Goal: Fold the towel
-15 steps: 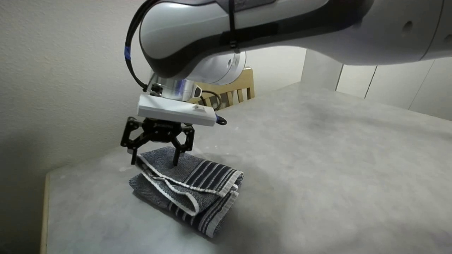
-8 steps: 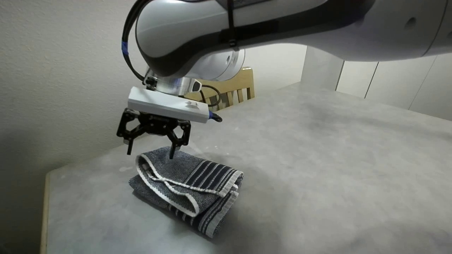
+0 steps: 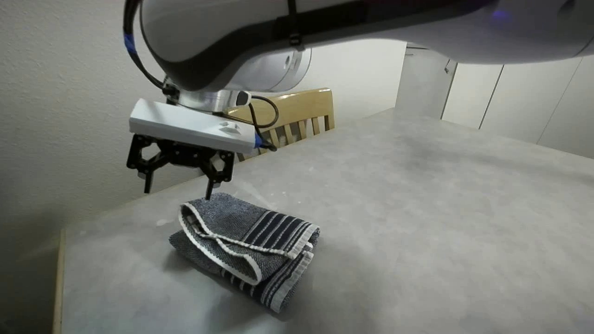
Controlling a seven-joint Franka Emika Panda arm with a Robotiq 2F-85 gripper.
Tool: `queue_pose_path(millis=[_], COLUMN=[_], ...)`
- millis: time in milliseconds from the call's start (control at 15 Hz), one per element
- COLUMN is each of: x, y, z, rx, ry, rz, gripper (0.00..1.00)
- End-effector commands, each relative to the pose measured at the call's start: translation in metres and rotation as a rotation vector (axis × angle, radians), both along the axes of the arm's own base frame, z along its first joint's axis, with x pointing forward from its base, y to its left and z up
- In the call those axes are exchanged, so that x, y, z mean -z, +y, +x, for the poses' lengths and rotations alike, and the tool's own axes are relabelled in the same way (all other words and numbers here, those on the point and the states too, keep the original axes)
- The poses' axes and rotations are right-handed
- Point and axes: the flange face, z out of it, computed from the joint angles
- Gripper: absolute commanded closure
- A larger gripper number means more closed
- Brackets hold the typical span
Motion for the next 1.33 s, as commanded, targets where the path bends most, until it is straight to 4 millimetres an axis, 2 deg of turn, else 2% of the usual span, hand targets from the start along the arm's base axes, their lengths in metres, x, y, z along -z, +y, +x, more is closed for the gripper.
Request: queue_pose_path(millis=[0, 400, 800, 1267], x=[-0.031, -0.072, -0.095, -0.087], y=[0.014, 0.027, 0.027, 0.029], z=[-0.004, -0.009, -0.009, -0.008], rx=[0.038, 0.098, 0.127, 0.112], ry=[-0.042, -0.105, -0.153, -0.147], rz=[-0.049, -0.098, -0.133, -0.110], gripper=[0.00, 0.00, 0.00, 0.00])
